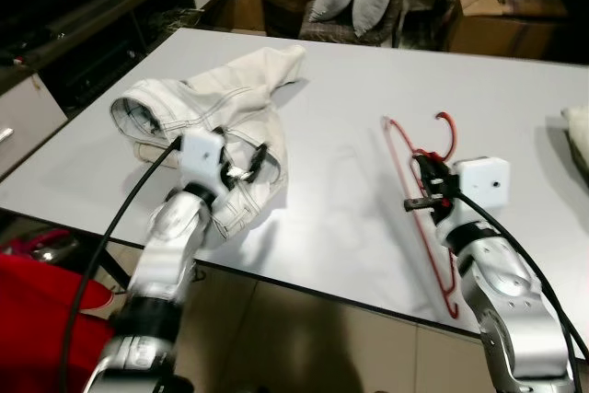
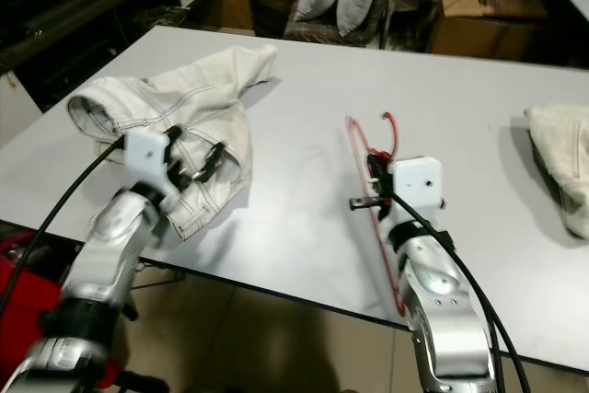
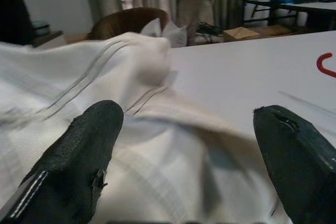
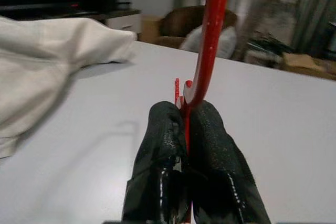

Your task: Hang hanger

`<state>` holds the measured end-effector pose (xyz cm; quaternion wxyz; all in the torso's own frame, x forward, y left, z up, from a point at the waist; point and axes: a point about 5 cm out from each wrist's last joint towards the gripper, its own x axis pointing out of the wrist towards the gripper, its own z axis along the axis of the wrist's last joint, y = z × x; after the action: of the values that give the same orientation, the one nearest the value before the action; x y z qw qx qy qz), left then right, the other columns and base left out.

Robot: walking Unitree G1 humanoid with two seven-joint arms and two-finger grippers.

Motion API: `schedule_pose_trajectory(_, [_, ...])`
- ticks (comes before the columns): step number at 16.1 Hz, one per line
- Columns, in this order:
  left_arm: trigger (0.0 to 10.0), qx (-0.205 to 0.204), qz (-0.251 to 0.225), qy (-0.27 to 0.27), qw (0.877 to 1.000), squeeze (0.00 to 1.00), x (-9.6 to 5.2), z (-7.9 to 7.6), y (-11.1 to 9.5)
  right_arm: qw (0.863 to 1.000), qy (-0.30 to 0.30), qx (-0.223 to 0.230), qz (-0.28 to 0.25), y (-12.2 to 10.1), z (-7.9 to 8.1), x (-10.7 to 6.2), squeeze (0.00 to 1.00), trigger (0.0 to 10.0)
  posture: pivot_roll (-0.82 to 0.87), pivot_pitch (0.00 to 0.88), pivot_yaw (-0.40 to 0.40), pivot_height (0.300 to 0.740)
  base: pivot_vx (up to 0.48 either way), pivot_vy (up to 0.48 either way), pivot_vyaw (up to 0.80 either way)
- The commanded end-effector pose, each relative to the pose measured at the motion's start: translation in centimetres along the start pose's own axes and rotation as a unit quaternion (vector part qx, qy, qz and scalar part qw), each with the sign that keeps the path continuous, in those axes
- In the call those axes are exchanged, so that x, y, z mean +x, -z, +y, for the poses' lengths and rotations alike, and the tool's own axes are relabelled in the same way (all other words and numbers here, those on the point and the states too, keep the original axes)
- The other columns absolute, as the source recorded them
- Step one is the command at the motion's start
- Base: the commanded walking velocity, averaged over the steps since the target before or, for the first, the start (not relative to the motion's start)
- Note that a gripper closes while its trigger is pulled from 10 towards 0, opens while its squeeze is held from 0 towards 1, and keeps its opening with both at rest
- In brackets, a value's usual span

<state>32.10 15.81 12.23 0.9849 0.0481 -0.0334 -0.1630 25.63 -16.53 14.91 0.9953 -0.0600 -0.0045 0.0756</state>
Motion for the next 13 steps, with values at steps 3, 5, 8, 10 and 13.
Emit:
schedule_pose_trajectory(3, [10.0,0.007,0.004,-0.027,1.0,0.0,-1.6,0.2,-0.2,0.999,-0.033,0.007,0.015,0.3,0.5,0.4,0.0,10.0,0.06,0.0,-0.003,0.74,0.0,0.0,0.0])
schedule_pose_trajectory(5, [10.0,0.011,0.015,-0.032,0.999,0.0,-2.7,0.2,-0.2,0.999,-0.036,0.017,0.024,0.5,0.8,0.1,0.0,10.0,0.04,0.0,0.012,0.74,0.0,0.403,-0.66])
schedule_pose_trajectory(8, [10.0,0.036,0.016,-0.018,0.999,0.0,-2.3,0.0,-0.7,0.999,-0.01,0.025,0.028,0.7,0.4,-0.7,0.0,10.0,0.0,0.0,0.05,0.74,0.0,0.0,-0.79])
schedule_pose_trajectory(10, [10.0,0.032,0.019,-0.003,0.999,0.0,-2.1,-0.7,-0.8,0.999,0.0,0.025,0.03,0.7,0.2,-1.3,0.0,10.0,-0.02,0.0,0.07,0.74,0.0,-0.48,-0.79])
schedule_pose_trajectory(13, [10.0,0.028,0.023,0.001,0.999,0.0,-1.9,-1.3,-0.8,0.999,0.011,0.025,0.031,0.6,-0.3,-1.6,0.0,10.0,-0.02,0.0,0.07,0.74,0.0,-0.48,-0.79])
